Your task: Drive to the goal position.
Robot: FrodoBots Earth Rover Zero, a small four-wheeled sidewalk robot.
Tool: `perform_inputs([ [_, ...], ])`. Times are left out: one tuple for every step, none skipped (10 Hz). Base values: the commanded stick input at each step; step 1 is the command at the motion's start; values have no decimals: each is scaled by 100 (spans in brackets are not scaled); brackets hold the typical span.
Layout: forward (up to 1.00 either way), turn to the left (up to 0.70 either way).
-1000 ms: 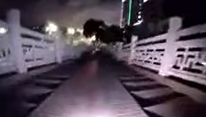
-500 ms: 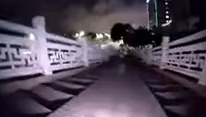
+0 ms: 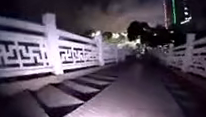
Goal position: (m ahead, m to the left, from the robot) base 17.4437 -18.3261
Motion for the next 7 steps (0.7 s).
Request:
perform_inputs([
  [45, 0],
  [45, 0],
  [45, 0],
  [45, -12],
  [45, -27],
  [45, -27],
  [45, -27],
])
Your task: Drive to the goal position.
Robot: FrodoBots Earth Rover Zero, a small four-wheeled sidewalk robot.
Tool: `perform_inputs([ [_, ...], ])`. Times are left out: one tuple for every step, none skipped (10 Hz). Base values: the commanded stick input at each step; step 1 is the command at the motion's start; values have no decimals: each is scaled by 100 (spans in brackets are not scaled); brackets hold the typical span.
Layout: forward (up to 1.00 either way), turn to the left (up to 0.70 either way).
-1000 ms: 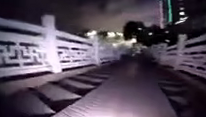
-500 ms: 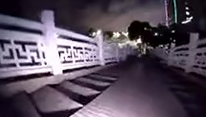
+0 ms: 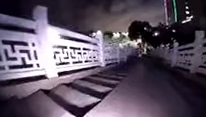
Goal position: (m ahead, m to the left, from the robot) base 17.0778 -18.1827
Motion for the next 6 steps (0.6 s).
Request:
perform_inputs([
  [45, -27],
  [45, -27],
  [45, -27],
  [45, -27],
  [45, -27],
  [45, -27],
])
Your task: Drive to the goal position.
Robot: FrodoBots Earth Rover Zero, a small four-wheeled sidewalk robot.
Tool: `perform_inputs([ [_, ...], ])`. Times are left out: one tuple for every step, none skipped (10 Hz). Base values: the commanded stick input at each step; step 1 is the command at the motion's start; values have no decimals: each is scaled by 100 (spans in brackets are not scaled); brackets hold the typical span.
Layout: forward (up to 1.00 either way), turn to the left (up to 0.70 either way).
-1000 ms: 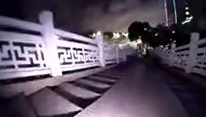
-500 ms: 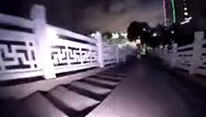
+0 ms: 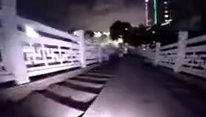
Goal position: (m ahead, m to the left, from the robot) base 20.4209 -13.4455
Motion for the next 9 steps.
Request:
perform_inputs([
  [45, -27],
  [45, -27],
  [45, -23],
  [45, 0],
  [45, 0],
  [45, 0],
  [45, 0],
  [45, 0],
  [45, 0],
])
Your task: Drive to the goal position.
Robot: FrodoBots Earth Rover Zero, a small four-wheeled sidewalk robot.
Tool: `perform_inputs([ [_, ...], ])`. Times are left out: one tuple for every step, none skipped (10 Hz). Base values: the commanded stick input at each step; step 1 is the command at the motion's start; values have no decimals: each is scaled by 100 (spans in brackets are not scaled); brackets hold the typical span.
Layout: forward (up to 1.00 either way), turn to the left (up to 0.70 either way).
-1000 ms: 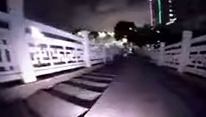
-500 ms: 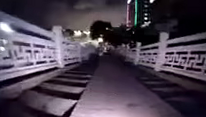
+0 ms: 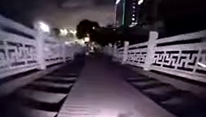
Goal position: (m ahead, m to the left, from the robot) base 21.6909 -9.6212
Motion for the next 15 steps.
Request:
perform_inputs([
  [45, 0],
  [45, 0],
  [45, 0],
  [45, 0],
  [45, 0],
  [45, 0],
  [45, 0],
  [45, 0],
  [45, 0],
  [45, 27],
  [45, 27],
  [45, 15],
  [45, 0],
  [45, 0],
  [45, 0],
])
